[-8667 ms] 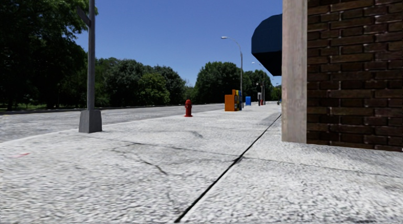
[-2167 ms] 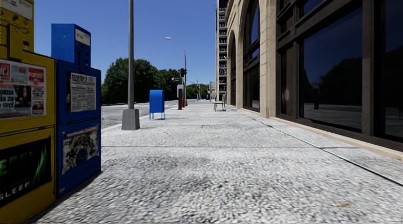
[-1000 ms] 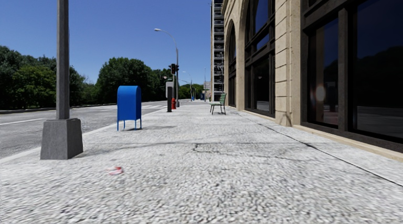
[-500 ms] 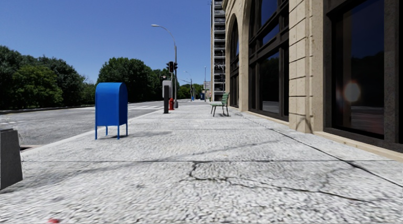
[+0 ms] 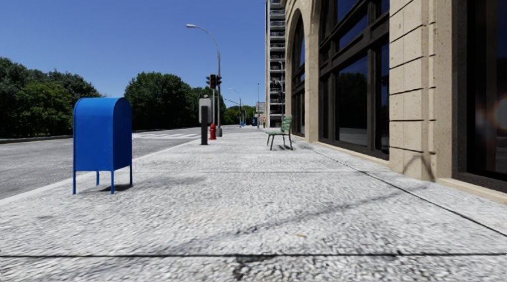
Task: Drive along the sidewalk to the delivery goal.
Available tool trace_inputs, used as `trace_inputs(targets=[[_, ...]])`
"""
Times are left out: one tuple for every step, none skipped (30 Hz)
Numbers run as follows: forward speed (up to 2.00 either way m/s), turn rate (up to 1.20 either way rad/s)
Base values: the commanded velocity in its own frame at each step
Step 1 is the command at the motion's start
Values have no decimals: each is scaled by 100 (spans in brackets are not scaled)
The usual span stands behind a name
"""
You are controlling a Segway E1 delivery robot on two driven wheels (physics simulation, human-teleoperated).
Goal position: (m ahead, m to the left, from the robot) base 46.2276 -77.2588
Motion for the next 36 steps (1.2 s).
trace_inputs(targets=[[200, 0], [200, 0], [200, 0], [200, 0], [200, 0], [200, 0], [200, 0], [200, 0], [200, 0], [200, 0], [200, 0], [200, 0], [200, 0], [200, 0], [200, 0], [200, 0], [200, 0], [200, 0], [200, 0], [200, 0], [200, 0], [200, 0], [200, 0], [200, 0], [200, 0], [200, 0], [200, 0], [200, 0], [200, 0], [200, 0], [200, 0], [200, 0], [200, 0], [200, 0], [200, 0], [200, 0]])
